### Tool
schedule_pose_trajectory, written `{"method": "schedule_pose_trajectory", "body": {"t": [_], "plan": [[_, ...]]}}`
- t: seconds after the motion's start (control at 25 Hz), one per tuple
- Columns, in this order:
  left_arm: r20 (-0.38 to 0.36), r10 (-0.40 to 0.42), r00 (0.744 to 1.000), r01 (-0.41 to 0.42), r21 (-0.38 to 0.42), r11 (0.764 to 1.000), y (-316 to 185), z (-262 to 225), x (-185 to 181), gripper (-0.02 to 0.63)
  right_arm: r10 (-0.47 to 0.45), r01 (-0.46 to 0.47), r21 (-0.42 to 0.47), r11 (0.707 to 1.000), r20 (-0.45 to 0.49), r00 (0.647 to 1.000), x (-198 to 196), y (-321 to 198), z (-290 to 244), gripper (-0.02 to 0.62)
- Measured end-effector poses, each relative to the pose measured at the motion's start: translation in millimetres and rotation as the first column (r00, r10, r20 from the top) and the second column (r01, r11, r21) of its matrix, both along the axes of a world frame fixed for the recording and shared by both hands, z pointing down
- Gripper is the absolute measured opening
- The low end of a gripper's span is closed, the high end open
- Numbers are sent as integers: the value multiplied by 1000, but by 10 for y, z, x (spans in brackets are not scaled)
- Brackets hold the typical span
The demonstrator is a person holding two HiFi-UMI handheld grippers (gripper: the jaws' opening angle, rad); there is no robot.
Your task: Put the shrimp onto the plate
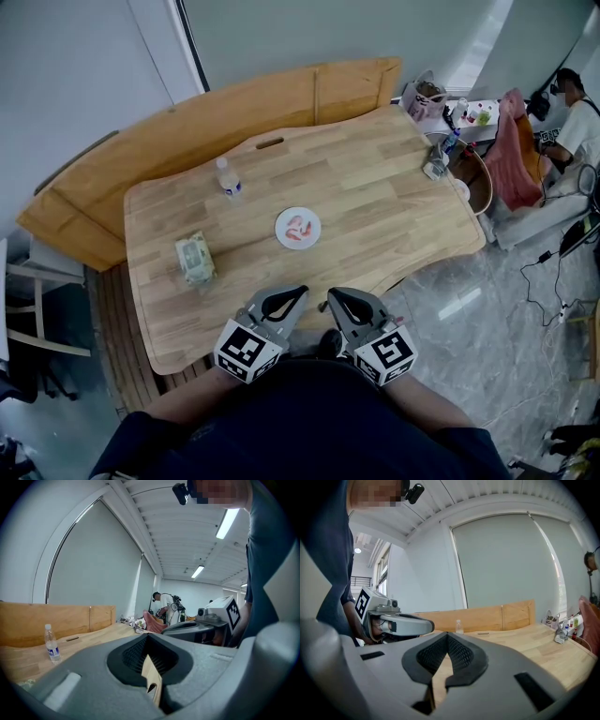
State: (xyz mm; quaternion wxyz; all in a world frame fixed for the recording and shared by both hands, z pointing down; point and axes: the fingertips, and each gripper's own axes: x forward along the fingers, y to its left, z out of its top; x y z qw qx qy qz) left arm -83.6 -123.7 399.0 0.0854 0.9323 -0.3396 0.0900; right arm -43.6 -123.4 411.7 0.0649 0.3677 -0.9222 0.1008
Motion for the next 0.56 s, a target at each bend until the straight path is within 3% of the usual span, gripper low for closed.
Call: {"method": "schedule_pose_trajectory", "body": {"t": [0.56], "plan": [[-5, 2, 1000, -2, 4, 1000, 57, -25, -10, 5, -10, 10, 13, 1000, -3, 1000, -48, 52, -44, 9]]}}
